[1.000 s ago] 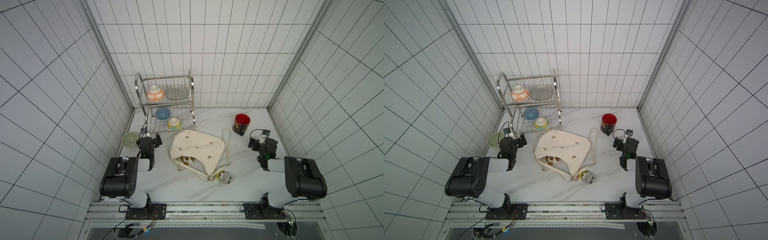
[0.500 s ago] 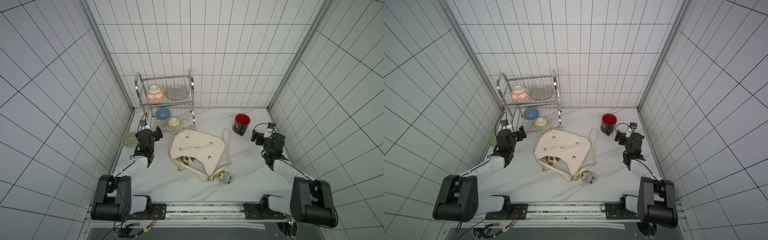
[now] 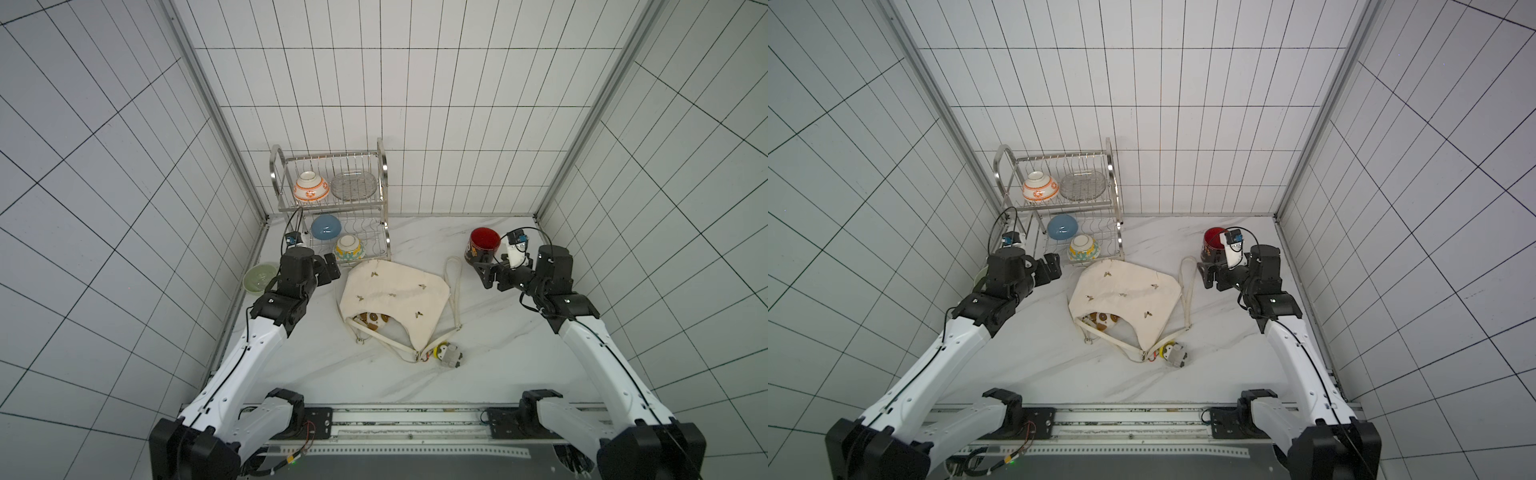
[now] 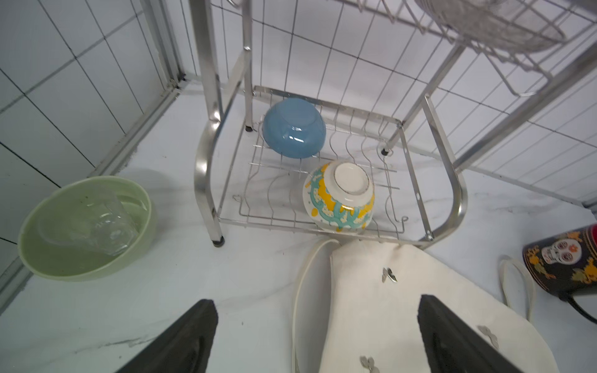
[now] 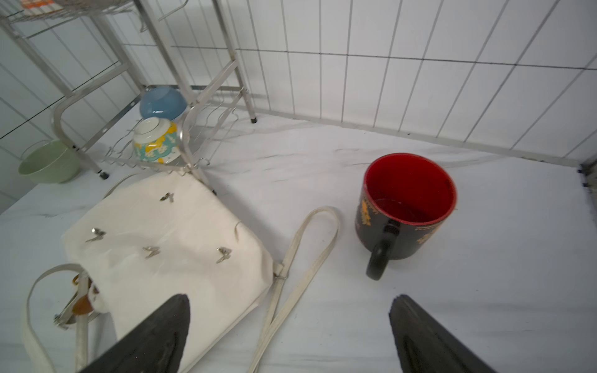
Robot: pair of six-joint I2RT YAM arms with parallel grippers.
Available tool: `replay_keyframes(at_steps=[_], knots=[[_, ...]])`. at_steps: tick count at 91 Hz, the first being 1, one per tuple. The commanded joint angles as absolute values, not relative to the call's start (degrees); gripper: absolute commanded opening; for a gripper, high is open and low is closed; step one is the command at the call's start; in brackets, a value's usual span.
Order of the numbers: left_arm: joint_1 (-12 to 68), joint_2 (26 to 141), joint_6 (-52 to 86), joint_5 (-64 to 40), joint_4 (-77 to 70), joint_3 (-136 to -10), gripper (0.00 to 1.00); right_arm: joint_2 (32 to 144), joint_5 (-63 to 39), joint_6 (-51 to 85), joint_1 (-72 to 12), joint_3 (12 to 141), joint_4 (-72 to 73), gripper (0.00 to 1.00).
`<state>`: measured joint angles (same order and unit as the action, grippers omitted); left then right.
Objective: Remove the decoration from the bag
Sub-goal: Pick up the bag from the center of the board.
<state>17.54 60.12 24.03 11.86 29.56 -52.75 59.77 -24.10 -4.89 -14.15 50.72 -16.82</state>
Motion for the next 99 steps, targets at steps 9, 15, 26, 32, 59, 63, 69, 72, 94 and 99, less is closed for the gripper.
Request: replay_keyframes(at_steps=[9, 15, 26, 32, 59, 63, 69, 72, 94, 99], knots=[[28.53, 59.77, 19.46, 12.57, 35.91, -53.14, 0.98, 59.40, -18.83, -6.52, -25.61, 51.53, -32.15, 0.99], [31.33, 59.33, 16.10, 11.72, 34.52, -52.21, 0.98, 59.30, -16.53, -6.00, -29.56, 51.30, -33.69, 0.99], [32.34, 58.89, 12.14, 7.12, 33.22, -50.89, 0.98, 59.34, -13.34, -6.91, -37.13, 49.54, -35.34, 0.99], [32.26, 59.03, 10.82, 6.29, 32.90, -50.19, 0.99, 59.75, -11.24, -9.08, -40.49, 48.50, -36.64, 0.99], [28.84, 60.37, 5.46, 4.68, 33.22, -50.70, 0.99, 61.50, -10.61, -24.51, -51.07, 42.81, -31.39, 0.99], [27.32, 60.78, 5.31, 3.46, 33.07, -50.98, 0.99, 62.82, -11.24, -25.57, -52.22, 42.49, -30.28, 0.97], [24.90, 61.34, 4.64, 1.07, 33.21, -51.55, 0.99, 64.89, -11.02, -27.40, -54.42, 41.80, -28.45, 0.97], [23.94, 61.55, 3.97, 0.18, 33.28, -51.73, 0.99, 66.21, -10.75, -28.66, -55.11, 41.46, -27.37, 0.96], [21.22, 63.40, 0.53, -1.41, 34.28, -53.44, 0.98, 76.28, -7.74, -36.36, -57.19, 42.84, -23.42, 0.90], [21.08, 63.83, 0.88, -1.56, 34.19, -53.31, 0.98, 78.09, -4.55, -38.00, -57.98, 42.92, -21.88, 0.89]])
